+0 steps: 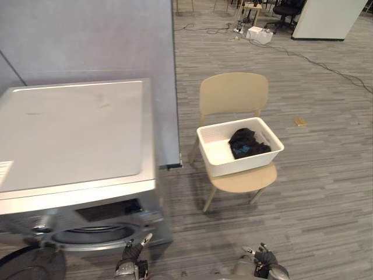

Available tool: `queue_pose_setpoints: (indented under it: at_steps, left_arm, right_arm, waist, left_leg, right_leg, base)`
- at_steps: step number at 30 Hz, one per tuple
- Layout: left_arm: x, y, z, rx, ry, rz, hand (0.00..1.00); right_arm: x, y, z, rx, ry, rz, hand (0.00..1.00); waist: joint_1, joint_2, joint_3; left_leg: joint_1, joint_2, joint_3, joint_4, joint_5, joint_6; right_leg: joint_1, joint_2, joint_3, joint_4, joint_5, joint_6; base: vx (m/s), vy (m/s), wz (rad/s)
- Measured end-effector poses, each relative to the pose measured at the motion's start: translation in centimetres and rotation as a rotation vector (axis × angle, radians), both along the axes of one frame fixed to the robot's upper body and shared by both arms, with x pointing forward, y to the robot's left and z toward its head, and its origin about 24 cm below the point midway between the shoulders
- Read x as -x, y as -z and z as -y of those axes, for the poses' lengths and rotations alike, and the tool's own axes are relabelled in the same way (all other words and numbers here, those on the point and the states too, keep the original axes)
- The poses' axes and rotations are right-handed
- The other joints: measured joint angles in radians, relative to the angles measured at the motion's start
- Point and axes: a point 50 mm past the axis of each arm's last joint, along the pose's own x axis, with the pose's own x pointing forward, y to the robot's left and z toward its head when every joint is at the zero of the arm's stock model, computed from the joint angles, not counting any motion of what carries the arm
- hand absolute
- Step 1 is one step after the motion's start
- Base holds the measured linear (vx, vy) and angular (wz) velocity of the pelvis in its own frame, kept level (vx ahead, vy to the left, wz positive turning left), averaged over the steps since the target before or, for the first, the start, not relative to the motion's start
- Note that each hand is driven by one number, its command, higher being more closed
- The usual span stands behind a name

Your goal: Pick up the laundry basket with both hands and put the clothes into the washing machine.

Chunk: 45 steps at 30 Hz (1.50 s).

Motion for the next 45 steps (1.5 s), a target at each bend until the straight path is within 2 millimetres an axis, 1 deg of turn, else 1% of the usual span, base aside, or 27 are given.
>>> queue_pose_setpoints:
  at_steps: [1, 4, 6, 7, 8, 9, 11, 14, 15, 16, 18, 22, 25, 26, 27, 28, 29, 31, 33, 35, 36, 37, 38, 39, 40, 42, 45]
  left_arm:
    - [0.7, 0.3, 0.6, 0.016, -0.004, -0.017, 0.0]
    - [1.8, 0.7, 1.2, 0.051, -0.064, -0.048, 0.0]
    - [1.8, 0.8, 1.3, 0.062, -0.081, -0.046, 0.0]
    - [1.7, 0.7, 1.1, 0.064, -0.095, -0.035, 0.0]
    - [1.5, 0.6, 0.7, 0.057, -0.1, -0.023, 0.0]
    - [1.2, 0.4, 0.6, 0.052, -0.1, -0.011, 0.0]
    - [0.3, 0.0, 0.3, 0.038, -0.084, 0.029, 0.0]
    - [-0.3, -0.2, 0.7, 0.05, -0.053, 0.047, 0.0]
    - [-0.3, -0.2, 0.4, 0.046, -0.038, 0.045, 0.0]
    - [-0.3, -0.2, 0.4, 0.046, -0.03, 0.043, 0.0]
    - [-0.5, -0.2, 0.1, 0.044, -0.027, 0.048, 0.0]
    - [0.5, 0.0, -0.9, 0.042, -0.116, 0.02, 0.0]
    - [2.0, 0.3, -0.9, 0.037, -0.125, -0.022, 0.0]
    - [1.9, 0.3, -0.9, 0.034, -0.11, -0.022, 0.0]
    - [1.4, 0.1, -1.5, 0.017, -0.106, -0.014, 0.0]
    - [1.4, 0.1, -1.7, 0.014, -0.103, -0.017, 0.0]
    - [1.2, 0.2, -1.7, 0.009, -0.083, -0.026, 0.0]
    - [0.8, 0.1, -1.4, 0.007, -0.04, -0.022, 0.0]
    - [0.0, -0.1, -1.2, 0.009, -0.025, -0.004, 0.0]
    - [-0.7, -0.2, -0.9, 0.007, 0.003, 0.015, 0.0]
    - [-0.8, -0.3, -0.9, 0.002, 0.01, 0.017, 0.0]
    - [-0.7, -0.3, -1.4, -0.014, 0.017, 0.012, 0.0]
    - [-0.1, -0.1, -1.5, -0.013, 0.016, -0.005, 0.0]
    - [0.0, -0.1, -1.4, -0.013, 0.019, -0.009, 0.0]
    - [0.1, -0.1, -1.4, -0.015, 0.03, -0.014, 0.0]
    - [0.6, 0.4, -0.4, 0.016, 0.025, -0.043, 0.0]
    - [1.5, 0.7, -0.1, 0.035, -0.005, -0.063, 0.0]
  right_arm:
    - [0.1, 0.0, 0.2, 0.002, 0.005, -0.008, 0.0]
    - [0.6, 0.2, 0.6, 0.004, 0.003, -0.051, 0.0]
    - [0.8, 0.3, 0.6, 0.002, -0.004, -0.065, 0.0]
    - [0.7, 0.3, 0.7, 0.014, -0.037, -0.071, 0.0]
    - [0.7, 0.4, -0.1, 0.007, -0.085, -0.078, 0.0]
    - [0.6, 0.4, -0.2, 0.011, -0.105, -0.079, 0.0]
    - [0.2, 0.3, 0.0, 0.038, -0.134, -0.078, 0.0]
    - [-0.9, -0.4, 1.3, 0.088, -0.107, -0.035, 0.0]
    - [-1.6, -0.6, 1.2, 0.085, -0.102, -0.007, 0.0]
    - [-2.1, -0.8, 1.1, 0.085, -0.101, 0.015, 0.0]
    - [-4.9, -1.8, 0.7, 0.083, -0.105, 0.094, 0.0]
    - [-7.6, -2.8, -1.7, 0.058, -0.177, 0.183, 0.0]
    - [-8.7, -3.4, -4.4, 0.022, -0.27, 0.249, 0.0]
    - [-8.6, -3.4, -4.7, 0.022, -0.3, 0.258, 0.0]
    - [-8.1, -3.2, -5.0, 0.019, -0.331, 0.248, 0.0]
    - [-7.6, -2.9, -5.0, 0.016, -0.335, 0.229, 0.0]
    - [-6.2, -2.2, -4.9, 0.008, -0.326, 0.178, 0.0]
    - [-3.7, -1.1, -3.9, 0.006, -0.285, 0.1, 0.0]
    - [-2.4, -0.7, -2.8, 0.01, -0.22, 0.058, 0.0]
    - [-1.4, -0.3, -1.9, 0.013, -0.152, 0.021, 0.0]
    - [-0.8, 0.0, -1.7, 0.006, -0.127, -0.006, 0.0]
    - [0.3, 0.4, -1.8, -0.009, -0.102, -0.046, 0.0]
    - [1.7, 0.8, -1.6, -0.019, -0.069, -0.09, 0.0]
    - [2.1, 0.8, -1.3, -0.016, -0.049, -0.096, 0.0]
    - [2.6, 0.9, -0.8, -0.004, -0.051, -0.113, 0.0]
    - [3.4, 0.9, 0.2, 0.012, -0.039, -0.144, 0.0]
    - [5.4, 1.0, 1.1, 0.027, -0.017, -0.192, 0.0]
  waist:
    - [-0.003, 0.025, -0.013]
    - [-0.003, 0.022, -0.028]
    - [-0.005, 0.032, -0.028]
    - [-0.003, 0.029, -0.026]
    - [0.011, 0.021, -0.018]
    - [0.018, 0.019, -0.013]
    - [0.028, 0.003, -0.001]
    - [0.035, 0.025, 0.016]
    - [0.033, 0.01, 0.012]
    - [0.03, 0.006, 0.01]
    - [0.036, -0.022, 0.025]
    - [0.068, -0.031, 0.033]
    - [0.058, -0.023, 0.019]
    - [0.051, -0.023, 0.014]
    - [0.05, -0.053, 0.029]
    - [0.047, -0.057, 0.033]
    - [0.032, -0.054, 0.044]
    - [0.026, -0.041, 0.05]
    - [0.017, -0.035, 0.05]
    - [-0.01, -0.055, 0.034]
    - [-0.016, -0.075, 0.023]
    - [-0.018, -0.108, 0.014]
    - [-0.016, -0.107, 0.003]
    - [-0.014, -0.105, -0.004]
    - [-0.015, -0.104, -0.011]
    - [-0.026, -0.065, -0.01]
    - [-0.025, -0.024, -0.03]
  left_leg:
    - [0.002, 0.03, -0.016, -0.002, 0.011, -0.014]
    - [-0.07, 0.073, -0.107, 0.106, 0.16, -0.019]
    - [-0.135, 0.095, -0.134, 0.232, 0.269, 0.008]
    - [-0.199, 0.112, -0.114, 0.347, 0.388, 0.038]
    - [-0.26, 0.134, -0.075, 0.488, 0.433, 0.068]
    - [-0.296, 0.149, -0.038, 0.561, 0.399, 0.083]
    - [-0.411, 0.154, 0.167, 0.648, 0.344, 0.102]
    - [-0.446, 0.067, 0.359, 0.427, 0.323, 0.093]
    - [-0.424, 0.038, 0.362, 0.334, 0.304, 0.058]
    - [-0.407, 0.013, 0.364, 0.253, 0.3, 0.051]
    - [-0.352, -0.063, 0.357, 0.032, 0.329, 0.095]
    - [-0.249, -0.084, 0.359, -0.044, 0.336, 0.104]
    - [-0.153, -0.108, 0.343, -0.111, 0.323, 0.117]
    - [-0.138, -0.126, 0.323, -0.136, 0.279, 0.148]
    - [-0.124, -0.156, 0.311, -0.137, 0.278, 0.151]
    - [-0.115, -0.16, 0.304, -0.135, 0.279, 0.158]
    - [-0.085, -0.159, 0.279, -0.13, 0.28, 0.159]
    - [-0.054, -0.142, 0.257, -0.115, 0.285, 0.151]
    - [-0.072, -0.131, 0.211, -0.104, 0.285, 0.146]
    - [-0.094, -0.117, 0.188, -0.106, 0.278, 0.129]
    - [-0.113, -0.116, 0.176, -0.106, 0.275, 0.111]
    - [-0.126, -0.122, 0.164, -0.105, 0.272, 0.081]
    - [-0.125, -0.106, 0.149, -0.114, 0.27, 0.054]
    - [-0.125, -0.09, 0.149, -0.123, 0.273, 0.042]
    - [-0.124, -0.072, 0.152, -0.145, 0.282, 0.013]
    - [-0.122, -0.024, 0.129, -0.184, 0.305, -0.024]
    - [-0.104, 0.048, 0.12, -0.204, 0.318, -0.05]
  right_leg:
    - [-0.002, 0.028, -0.025, 0.015, -0.011, -0.023]
    - [-0.008, 0.086, -0.067, 0.098, -0.046, -0.095]
    - [0.066, 0.13, -0.114, 0.036, -0.052, -0.136]
    - [0.133, 0.161, -0.147, -0.036, -0.042, -0.158]
    - [0.206, 0.18, -0.166, -0.11, -0.025, -0.186]
    - [0.237, 0.19, -0.176, -0.138, -0.019, -0.194]
    - [0.339, 0.202, -0.23, -0.226, -0.011, -0.207]
    - [0.406, 0.231, -0.319, -0.285, -0.02, -0.197]
    - [0.402, 0.221, -0.336, -0.288, -0.024, -0.192]
    - [0.397, 0.214, -0.355, -0.289, -0.025, -0.191]
    - [0.369, 0.19, -0.386, -0.29, -0.024, -0.19]
    - [0.416, 0.155, -0.363, -0.224, -0.024, -0.19]
    - [0.321, 0.071, -0.321, 0.092, -0.045, -0.157]
    - [0.24, 0.032, -0.296, 0.268, -0.038, -0.145]
    - [0.176, -0.016, -0.24, 0.41, -0.001, -0.115]
    - [0.158, -0.029, -0.214, 0.461, 0.009, -0.112]
    - [0.153, -0.042, -0.199, 0.53, -0.032, -0.116]
    - [0.158, -0.065, -0.208, 0.5, -0.106, -0.12]
    - [0.155, -0.079, -0.2, 0.37, -0.111, -0.131]
    - [0.158, -0.063, -0.13, 0.151, -0.092, -0.122]
    - [0.158, -0.052, -0.086, 0.045, -0.028, -0.118]
    - [0.153, -0.042, -0.028, -0.05, 0.095, -0.08]
    - [0.182, -0.015, -0.022, -0.105, 0.065, -0.038]
    - [0.197, 0.0, -0.033, -0.142, 0.059, -0.036]
    - [0.224, 0.022, -0.057, -0.214, 0.033, -0.053]
    - [0.228, 0.08, -0.075, -0.26, 0.04, -0.08]
    - [0.264, 0.16, -0.084, -0.322, 0.058, -0.108]
  base:
    - [0.28, -0.537, 0.26]
    - [0.28, -0.554, 0.24]
    - [0.3, -0.455, 0.36]
    - [0.29, -0.467, 0.32]
    - [0.23, -0.375, 0.23]
    - [0.19, -0.33, 0.14]
    - [0.19, -0.296, 0.4]
    - [0.14, -0.123, 0.83]
    - [0.16, -0.057, 0.81]
    - [0.18, -0.06, 1.02]
    - [0.19, -0.041, 1.13]
    - [0.13, 0.01, 0.41]
    - [0.12, 0.063, -0.07]
    - [0.16, 0.048, 0.28]
    - [0.16, 0.05, 0.36]
    - [0.13, 0.017, 0.5]
    - [0.1, -0.003, 0.48]
    - [0.07, -0.014, 0.49]
    - [0.03, -0.105, 0.6]
    - [0.02, -0.173, 0.7]
    - [0.0, -0.237, 0.39]
    - [0.0, -0.395, 0.2]
    - [-0.01, -0.371, -0.01]
    - [-0.03, -0.357, -0.18]
    - [-0.06, -0.321, -0.17]
    - [-0.07, -0.307, -0.07]
    - [0.0, -0.233, -0.06]
